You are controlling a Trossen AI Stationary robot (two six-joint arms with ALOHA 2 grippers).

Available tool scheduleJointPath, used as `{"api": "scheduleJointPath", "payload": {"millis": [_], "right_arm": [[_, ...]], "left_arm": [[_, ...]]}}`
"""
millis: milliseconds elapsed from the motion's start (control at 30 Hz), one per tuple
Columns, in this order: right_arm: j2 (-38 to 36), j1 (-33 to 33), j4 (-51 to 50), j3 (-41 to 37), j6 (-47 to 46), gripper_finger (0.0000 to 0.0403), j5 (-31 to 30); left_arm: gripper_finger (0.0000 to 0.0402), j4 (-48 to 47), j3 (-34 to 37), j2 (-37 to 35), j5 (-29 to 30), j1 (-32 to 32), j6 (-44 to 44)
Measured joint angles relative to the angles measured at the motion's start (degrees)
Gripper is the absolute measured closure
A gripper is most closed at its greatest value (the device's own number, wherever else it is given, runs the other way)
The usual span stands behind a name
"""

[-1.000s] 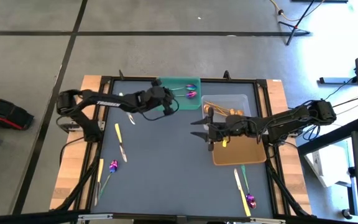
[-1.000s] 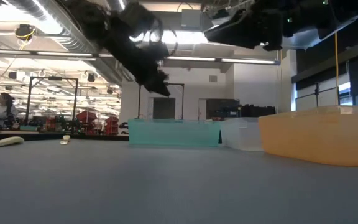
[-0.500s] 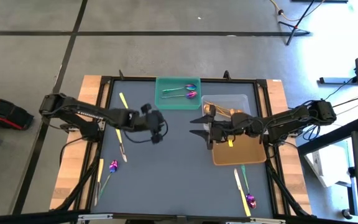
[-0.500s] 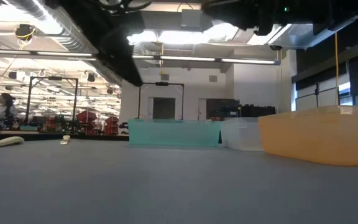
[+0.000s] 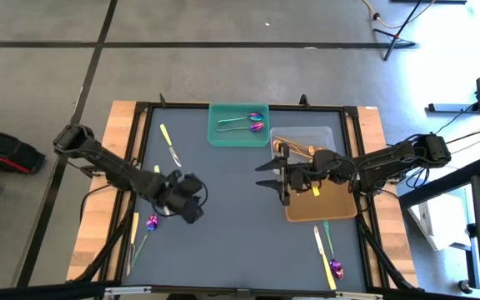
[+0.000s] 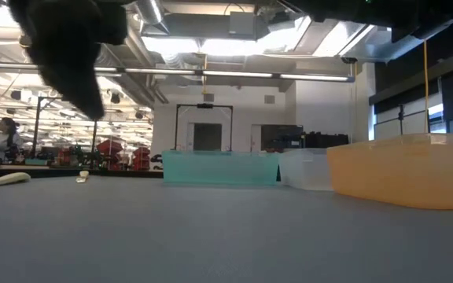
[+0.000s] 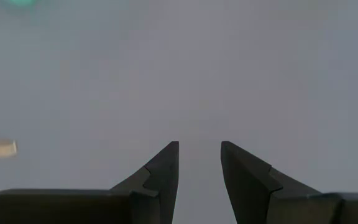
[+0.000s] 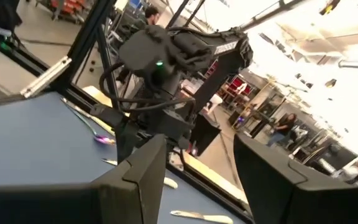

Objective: Sort silverware by color (type)
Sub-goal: Put the purple spoon into the green bin

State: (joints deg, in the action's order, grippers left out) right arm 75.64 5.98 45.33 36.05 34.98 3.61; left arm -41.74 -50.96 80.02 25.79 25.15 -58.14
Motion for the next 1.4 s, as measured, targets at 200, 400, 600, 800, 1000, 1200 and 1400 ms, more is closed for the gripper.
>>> {"api": "scheduleJointPath", "payload": {"millis": [200, 400, 600, 800, 1000, 1200, 1400], "right_arm": [[0.0, 0.0, 1.1, 0.0, -2.2, 0.0221, 0.0], [0.0, 0.0, 1.1, 0.0, -2.8, 0.0221, 0.0], [0.0, 0.0, 0.6, 0.0, -5.0, 0.0221, 0.1], [0.0, 0.0, -0.5, 0.0, -6.2, 0.0221, 0.0], [0.0, 0.0, -0.7, 0.0, -7.7, 0.0221, 0.0], [0.0, 0.0, -1.9, 0.0, -7.8, 0.0221, 0.0], [0.0, 0.0, -2.0, 0.0, -7.7, 0.0221, 0.0]], "left_arm": [[0.0287, -2.9, 0.0, 0.0, 0.0, 8.9, -17.3], [0.0287, -5.8, 0.0, 0.1, 0.0, 16.7, -33.5], [0.0287, -10.1, 0.0, 1.7, -6.1, 20.3, -46.3], [0.0287, -13.2, 0.0, 6.4, -20.1, 21.9, -53.7], [0.0287, -12.4, 0.0, 7.8, -32.2, 24.5, -56.4], [0.0287, -12.6, 0.3, 7.9, -31.6, 27.5, -59.8], [0.0287, -7.9, 5.4, 8.0, -34.3, 28.4, -61.7]]}}
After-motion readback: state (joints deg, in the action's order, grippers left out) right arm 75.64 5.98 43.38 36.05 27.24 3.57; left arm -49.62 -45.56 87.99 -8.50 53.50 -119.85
